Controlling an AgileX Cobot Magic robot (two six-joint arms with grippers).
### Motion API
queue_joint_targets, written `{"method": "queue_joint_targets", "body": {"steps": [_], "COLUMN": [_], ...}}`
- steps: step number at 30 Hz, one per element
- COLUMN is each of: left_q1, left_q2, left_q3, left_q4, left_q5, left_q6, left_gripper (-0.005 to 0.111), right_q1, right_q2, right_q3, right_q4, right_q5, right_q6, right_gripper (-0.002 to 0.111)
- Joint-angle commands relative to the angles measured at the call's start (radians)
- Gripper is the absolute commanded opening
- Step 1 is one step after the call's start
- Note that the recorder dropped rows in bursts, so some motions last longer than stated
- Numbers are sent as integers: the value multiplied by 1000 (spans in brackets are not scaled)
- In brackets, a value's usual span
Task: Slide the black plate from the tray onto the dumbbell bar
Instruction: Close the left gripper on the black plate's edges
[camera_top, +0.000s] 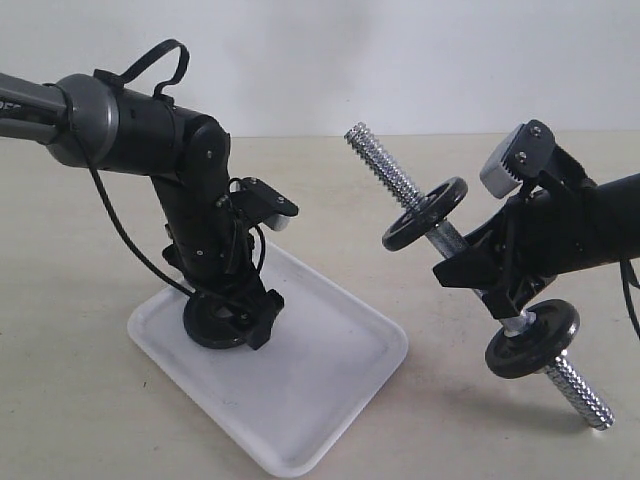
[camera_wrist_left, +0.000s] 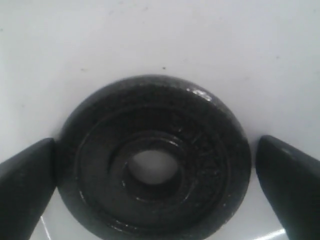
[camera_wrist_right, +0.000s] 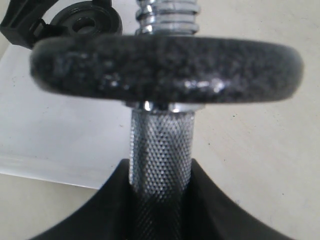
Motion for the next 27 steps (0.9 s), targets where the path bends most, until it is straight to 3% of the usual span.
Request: {"method": "queue_joint_targets", "body": {"steps": [1, 27], "left_q1": [-8, -8], "left_q2": [16, 44], "left_q3": [0, 0], "left_q4": [58, 57], "left_q5": [12, 34], "left_q6": [-37, -73], "left_gripper": [110, 110], "right_q1": [-2, -2], "right_q2": [-53, -53], "right_q3": [-34, -34], "right_q4": [128, 126], "right_q5": [120, 120], "right_q6": [5, 9], "right_gripper": [0, 0]}}
